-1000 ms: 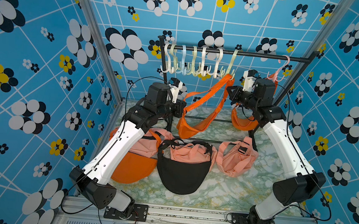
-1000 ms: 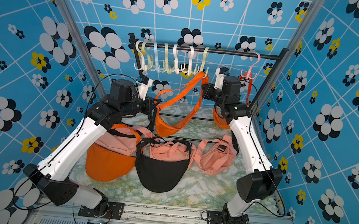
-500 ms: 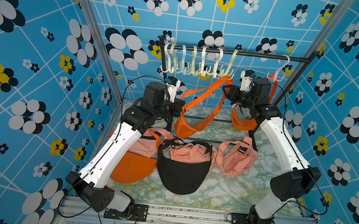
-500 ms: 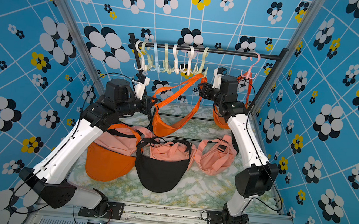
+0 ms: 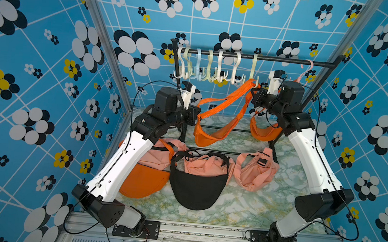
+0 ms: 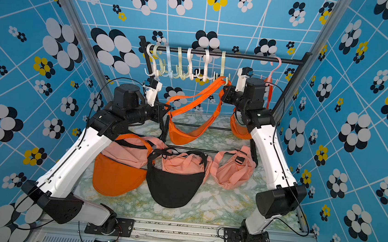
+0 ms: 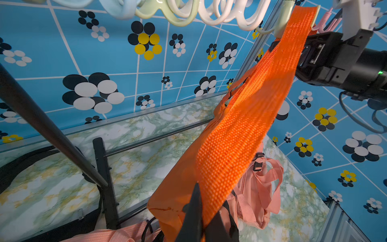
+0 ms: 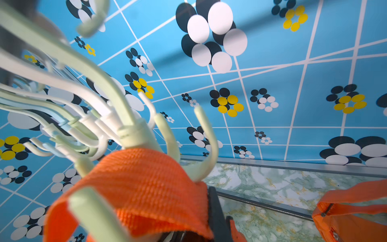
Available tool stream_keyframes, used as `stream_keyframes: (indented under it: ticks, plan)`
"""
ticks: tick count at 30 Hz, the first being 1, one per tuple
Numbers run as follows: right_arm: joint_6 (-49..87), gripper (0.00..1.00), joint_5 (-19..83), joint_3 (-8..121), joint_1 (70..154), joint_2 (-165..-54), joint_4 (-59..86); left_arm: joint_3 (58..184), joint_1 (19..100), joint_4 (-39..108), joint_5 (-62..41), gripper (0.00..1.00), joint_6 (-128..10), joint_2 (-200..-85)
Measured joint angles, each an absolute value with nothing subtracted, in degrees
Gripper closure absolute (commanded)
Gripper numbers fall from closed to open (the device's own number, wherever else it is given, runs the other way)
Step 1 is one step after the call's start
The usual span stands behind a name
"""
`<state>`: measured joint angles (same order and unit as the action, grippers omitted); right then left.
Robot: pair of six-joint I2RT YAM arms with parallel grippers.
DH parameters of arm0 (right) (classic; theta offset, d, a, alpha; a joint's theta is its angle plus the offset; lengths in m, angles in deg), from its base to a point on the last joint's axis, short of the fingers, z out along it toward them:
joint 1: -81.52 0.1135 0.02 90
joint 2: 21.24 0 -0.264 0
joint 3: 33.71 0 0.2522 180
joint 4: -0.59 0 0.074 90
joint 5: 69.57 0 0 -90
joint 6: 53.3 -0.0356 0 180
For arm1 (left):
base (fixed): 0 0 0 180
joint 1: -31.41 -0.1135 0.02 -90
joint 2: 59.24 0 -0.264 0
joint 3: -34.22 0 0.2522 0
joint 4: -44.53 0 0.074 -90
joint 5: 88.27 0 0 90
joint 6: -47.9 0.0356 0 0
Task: Take the bag off the hook
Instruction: Pick up the bag from the hook.
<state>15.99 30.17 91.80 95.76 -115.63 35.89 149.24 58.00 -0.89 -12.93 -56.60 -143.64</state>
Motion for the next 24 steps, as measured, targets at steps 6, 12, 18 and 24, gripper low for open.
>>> stream_keyframes:
  ticks: [6, 12, 18, 24]
  plan:
    - [18.3, 1.00, 27.4, 95.0, 95.7, -112.9, 37.2, 154.2, 59.2, -0.9, -14.6, 1.00, -56.6, -146.4]
    - [21.6, 1.00, 23.6, 95.3, 95.7, -110.7, 39.5, 157.1, 60.3, -0.4, -15.6, 1.00, -56.6, -146.9]
    - [24.9, 1.00, 17.7, 94.4, 95.7, -109.7, 42.6, 158.6, 60.4, -0.5, -16.1, 1.00, -56.4, -148.2]
    - [27.9, 1.00, 12.1, 94.8, 95.7, -110.4, 47.6, 160.8, 60.4, -1.0, -16.1, 1.00, -55.6, -149.9]
